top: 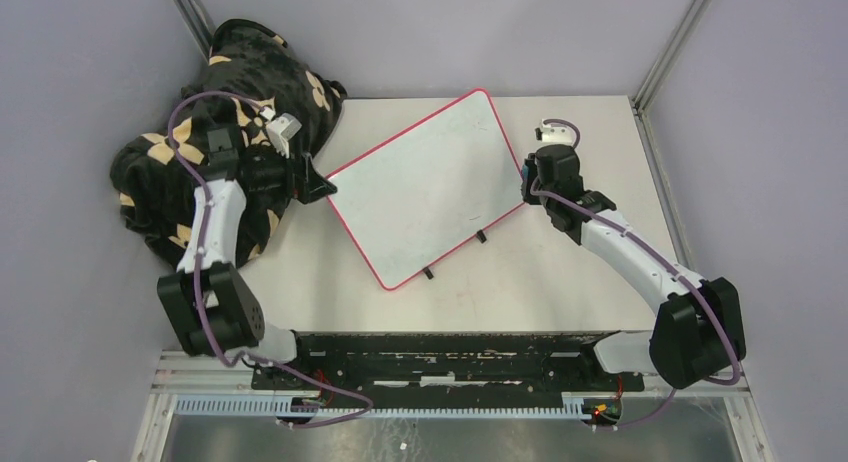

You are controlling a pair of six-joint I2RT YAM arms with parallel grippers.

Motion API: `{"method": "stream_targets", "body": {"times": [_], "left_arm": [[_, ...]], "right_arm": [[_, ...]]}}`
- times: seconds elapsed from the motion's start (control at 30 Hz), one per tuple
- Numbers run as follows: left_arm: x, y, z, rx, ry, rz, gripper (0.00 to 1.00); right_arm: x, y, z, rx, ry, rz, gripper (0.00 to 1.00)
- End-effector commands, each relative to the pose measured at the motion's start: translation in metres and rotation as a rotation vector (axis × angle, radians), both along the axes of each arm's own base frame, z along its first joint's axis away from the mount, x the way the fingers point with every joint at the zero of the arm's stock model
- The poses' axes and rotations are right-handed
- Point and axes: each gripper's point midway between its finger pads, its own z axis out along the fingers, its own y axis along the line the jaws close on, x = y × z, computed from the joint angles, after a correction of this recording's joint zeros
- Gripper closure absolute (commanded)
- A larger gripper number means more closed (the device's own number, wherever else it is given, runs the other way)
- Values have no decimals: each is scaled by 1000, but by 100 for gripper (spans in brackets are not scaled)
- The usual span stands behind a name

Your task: Erase the whiteboard

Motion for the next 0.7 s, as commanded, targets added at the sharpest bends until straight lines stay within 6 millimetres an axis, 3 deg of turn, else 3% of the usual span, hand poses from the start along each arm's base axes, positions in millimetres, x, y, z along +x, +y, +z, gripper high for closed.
{"method": "stream_targets", "body": {"times": [0.0,0.17,0.4,0.67], "left_arm": [[50,52,56,115,-291,485,1],[35,62,48,162,-310,559,1],[16,54,70,142,-366,543,1],[1,78,63,247,-388,677,1]], "right_arm": [[-1,-24,21,-9,-66,-139,99],[-8,-33,21,-13,-79,-177,99],[-13,-36,22,-17,-77,-188,99],[-26,-58,25,-61,-75,-280,99]]}}
